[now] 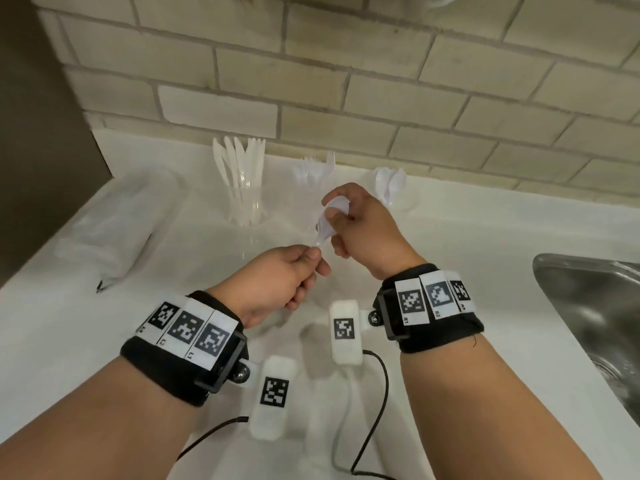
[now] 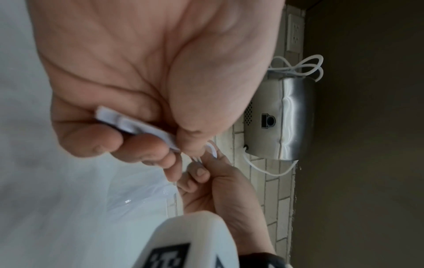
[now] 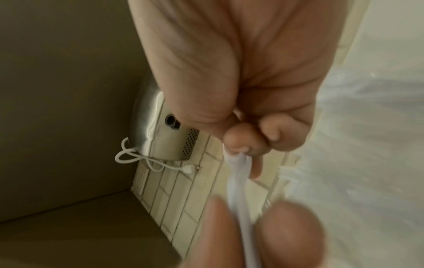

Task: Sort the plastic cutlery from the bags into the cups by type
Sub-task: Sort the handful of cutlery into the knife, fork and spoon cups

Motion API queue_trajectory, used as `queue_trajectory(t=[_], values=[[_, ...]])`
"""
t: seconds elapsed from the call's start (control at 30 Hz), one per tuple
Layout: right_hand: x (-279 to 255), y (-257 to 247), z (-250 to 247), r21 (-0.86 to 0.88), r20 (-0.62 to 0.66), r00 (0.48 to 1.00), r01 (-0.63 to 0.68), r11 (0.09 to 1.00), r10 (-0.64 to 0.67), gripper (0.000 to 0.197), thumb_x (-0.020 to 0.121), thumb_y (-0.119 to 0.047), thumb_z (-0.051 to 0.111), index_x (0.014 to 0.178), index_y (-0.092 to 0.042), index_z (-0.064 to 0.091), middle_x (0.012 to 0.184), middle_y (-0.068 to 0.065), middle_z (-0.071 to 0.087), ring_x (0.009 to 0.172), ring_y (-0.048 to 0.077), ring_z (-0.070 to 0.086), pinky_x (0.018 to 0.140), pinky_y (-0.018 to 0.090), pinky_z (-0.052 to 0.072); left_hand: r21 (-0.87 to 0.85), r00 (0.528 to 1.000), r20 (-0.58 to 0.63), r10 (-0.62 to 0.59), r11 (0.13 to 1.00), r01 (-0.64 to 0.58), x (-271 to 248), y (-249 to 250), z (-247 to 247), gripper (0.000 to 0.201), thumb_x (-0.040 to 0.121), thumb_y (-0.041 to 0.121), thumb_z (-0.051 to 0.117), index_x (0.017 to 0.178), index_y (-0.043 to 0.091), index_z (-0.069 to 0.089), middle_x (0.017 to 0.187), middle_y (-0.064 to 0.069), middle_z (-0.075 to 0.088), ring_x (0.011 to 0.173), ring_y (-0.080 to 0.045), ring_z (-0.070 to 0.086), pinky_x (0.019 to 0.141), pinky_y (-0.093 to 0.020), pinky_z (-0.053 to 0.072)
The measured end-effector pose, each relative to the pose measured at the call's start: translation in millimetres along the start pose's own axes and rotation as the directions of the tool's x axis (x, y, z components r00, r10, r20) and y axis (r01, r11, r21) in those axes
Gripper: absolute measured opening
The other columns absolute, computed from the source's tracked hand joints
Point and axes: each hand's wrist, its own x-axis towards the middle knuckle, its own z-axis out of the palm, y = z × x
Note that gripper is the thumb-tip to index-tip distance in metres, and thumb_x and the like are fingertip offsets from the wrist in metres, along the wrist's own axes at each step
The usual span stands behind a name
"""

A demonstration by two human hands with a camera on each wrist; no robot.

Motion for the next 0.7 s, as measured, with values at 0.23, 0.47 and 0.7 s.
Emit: queue_trajectory(t=[0.23,0.47,0.7], values=[[35.5,-1.5,-75.8,-0.252,-0.524,0.816,0.124,0.960,-0.243,0.020,0.094,-0.009,0.038,0.105,-0.014,0.053,0.080,0.011,0.062,0.058,0.025,0.063,0.052,0.028,0.049,0.193,0.994,-0.089,0.055,0.981,-0.037,8.1,5.4,-1.9,0.018,0.097,0.027,0.048,0.108,0.022,0.060,0.101,0.006,0.063,0.083,-0.008,0.062,0.069,-0.021,0.044],[74.7,23.5,-84.1,-0.478,-0.519,0.818,-0.037,0.878,-0.248,0.032,0.094,-0.003,0.033,0.120,-0.010,0.050,0.108,0.016,0.058,0.084,0.030,0.055,0.066,0.030,0.036,0.743,0.938,-0.324,0.127,0.647,0.169,36.4,2.7,-24.8,0.043,0.088,0.048,0.054,0.126,0.028,0.052,0.136,-0.005,0.040,0.123,-0.028,0.045,0.104,-0.040,0.037],[86.4,43.7,-63.0,-0.702,-0.381,0.896,-0.440,0.560,0.228,0.050,0.091,-0.010,0.037,0.139,-0.023,0.036,0.137,0.007,0.048,0.126,0.032,0.040,0.097,0.047,0.035,0.740,0.814,-0.576,0.076,0.471,0.480,51.0,-10.0,-81.1,0.059,0.086,0.046,0.053,0.140,0.027,0.039,0.154,-0.010,0.017,0.143,-0.033,0.007,0.112,-0.051,0.020]])
